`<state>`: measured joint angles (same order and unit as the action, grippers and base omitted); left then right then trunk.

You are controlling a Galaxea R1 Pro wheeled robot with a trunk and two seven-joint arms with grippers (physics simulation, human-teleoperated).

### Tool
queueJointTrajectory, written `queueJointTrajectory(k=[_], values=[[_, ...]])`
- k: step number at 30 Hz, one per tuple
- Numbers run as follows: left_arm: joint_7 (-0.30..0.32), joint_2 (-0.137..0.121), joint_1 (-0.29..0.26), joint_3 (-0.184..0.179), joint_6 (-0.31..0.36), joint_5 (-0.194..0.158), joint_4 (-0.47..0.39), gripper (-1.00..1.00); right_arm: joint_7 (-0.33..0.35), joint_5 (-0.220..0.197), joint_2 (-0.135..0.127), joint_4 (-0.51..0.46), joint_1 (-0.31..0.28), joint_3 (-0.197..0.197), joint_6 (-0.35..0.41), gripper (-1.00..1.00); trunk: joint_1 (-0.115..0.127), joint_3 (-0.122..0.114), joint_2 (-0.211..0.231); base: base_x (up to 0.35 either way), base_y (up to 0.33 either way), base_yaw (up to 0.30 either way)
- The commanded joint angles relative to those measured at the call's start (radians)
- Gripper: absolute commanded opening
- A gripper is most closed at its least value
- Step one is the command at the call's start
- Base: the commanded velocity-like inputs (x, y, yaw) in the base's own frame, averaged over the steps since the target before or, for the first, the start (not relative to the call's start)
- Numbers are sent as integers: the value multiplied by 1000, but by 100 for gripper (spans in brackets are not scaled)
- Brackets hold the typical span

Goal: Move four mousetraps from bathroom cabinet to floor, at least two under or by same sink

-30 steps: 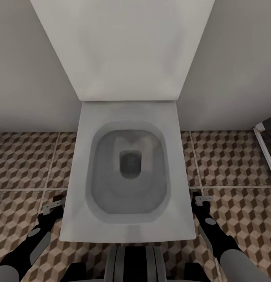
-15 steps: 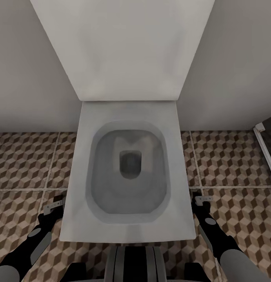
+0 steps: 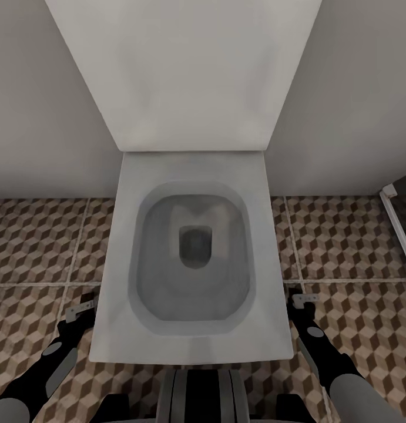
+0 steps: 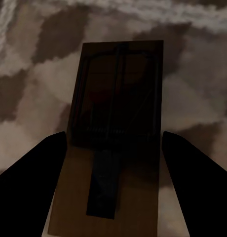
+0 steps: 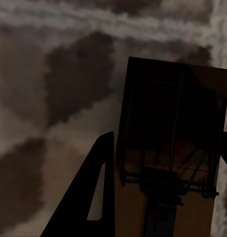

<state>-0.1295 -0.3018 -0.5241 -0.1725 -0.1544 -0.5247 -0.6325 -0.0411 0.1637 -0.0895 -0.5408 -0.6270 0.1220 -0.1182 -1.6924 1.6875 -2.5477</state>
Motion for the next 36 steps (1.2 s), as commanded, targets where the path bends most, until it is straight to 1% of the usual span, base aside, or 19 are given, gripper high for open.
queueJointTrajectory(k=[1,36], values=[[-9,-2,-1,-8,-5,-8,0,-100,0,9,1,1,0,3,-3,-100,0,0,0,0,0,0],[-10,-2,-1,-8,-5,-8,-1,-100,-2,9,-1,1,0,5,-3,-100,0,0,0,0,0,0]])
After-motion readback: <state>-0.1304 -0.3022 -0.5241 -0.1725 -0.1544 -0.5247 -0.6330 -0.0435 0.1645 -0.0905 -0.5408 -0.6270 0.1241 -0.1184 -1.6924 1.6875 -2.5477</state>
